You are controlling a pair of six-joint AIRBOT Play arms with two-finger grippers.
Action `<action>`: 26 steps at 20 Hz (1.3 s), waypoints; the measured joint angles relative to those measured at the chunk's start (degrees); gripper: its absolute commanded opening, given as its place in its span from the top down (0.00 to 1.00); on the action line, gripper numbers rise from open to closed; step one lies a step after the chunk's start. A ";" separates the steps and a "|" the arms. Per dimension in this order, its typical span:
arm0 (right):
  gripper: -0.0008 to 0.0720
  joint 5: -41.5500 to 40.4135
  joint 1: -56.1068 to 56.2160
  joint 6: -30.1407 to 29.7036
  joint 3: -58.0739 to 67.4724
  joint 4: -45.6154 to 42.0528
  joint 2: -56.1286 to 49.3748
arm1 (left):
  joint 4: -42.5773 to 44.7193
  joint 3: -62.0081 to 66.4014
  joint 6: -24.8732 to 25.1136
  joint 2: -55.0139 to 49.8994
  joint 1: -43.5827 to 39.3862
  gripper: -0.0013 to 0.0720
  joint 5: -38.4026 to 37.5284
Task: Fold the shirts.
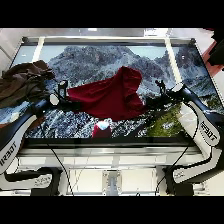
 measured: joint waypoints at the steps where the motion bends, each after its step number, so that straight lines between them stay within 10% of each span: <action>1: 0.94 0.09 0.00 0.00 0.00 0.04 0.00 | -1.07 0.04 0.09 -0.39 -0.04 0.97 1.11; 6: 0.94 1.16 -0.50 -0.63 0.81 0.02 4.11 | -2.38 6.01 0.33 0.55 0.07 0.97 1.44; 19: 0.94 9.31 -15.26 -1.40 23.61 4.07 43.41 | 16.72 35.98 -3.48 33.86 0.26 0.97 -25.86; 26: 0.94 14.58 -15.63 -1.05 21.73 6.71 42.91 | 17.35 38.88 -2.75 22.51 0.24 0.97 -28.92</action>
